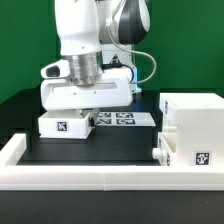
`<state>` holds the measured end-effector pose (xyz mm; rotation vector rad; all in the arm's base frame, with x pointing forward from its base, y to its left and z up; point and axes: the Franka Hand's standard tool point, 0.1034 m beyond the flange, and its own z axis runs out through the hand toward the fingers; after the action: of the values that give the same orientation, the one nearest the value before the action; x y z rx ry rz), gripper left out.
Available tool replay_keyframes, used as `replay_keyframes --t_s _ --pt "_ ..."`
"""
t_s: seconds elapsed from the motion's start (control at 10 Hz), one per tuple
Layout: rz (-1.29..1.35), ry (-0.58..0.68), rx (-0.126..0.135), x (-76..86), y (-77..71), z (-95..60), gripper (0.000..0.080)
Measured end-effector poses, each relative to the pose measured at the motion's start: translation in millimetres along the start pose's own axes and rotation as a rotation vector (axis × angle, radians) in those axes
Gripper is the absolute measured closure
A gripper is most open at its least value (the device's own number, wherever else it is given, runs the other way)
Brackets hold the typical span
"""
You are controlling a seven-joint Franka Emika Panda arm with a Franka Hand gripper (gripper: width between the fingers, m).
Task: Assemble drawer
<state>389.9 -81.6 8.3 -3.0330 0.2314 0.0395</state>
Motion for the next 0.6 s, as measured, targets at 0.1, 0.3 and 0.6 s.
replay_keyframes --t_s 0.1,0.3,0.6 --pt "-0.002 0.001 0.0 0.9 -0.5 -0.4 0.0752" --pt "-0.024 0.008 -0.001 5.6 -9.3 -3.9 0.0752" --pt "-0.109 0.002 0.0 24.8 -39.8 -23.5 0.0754"
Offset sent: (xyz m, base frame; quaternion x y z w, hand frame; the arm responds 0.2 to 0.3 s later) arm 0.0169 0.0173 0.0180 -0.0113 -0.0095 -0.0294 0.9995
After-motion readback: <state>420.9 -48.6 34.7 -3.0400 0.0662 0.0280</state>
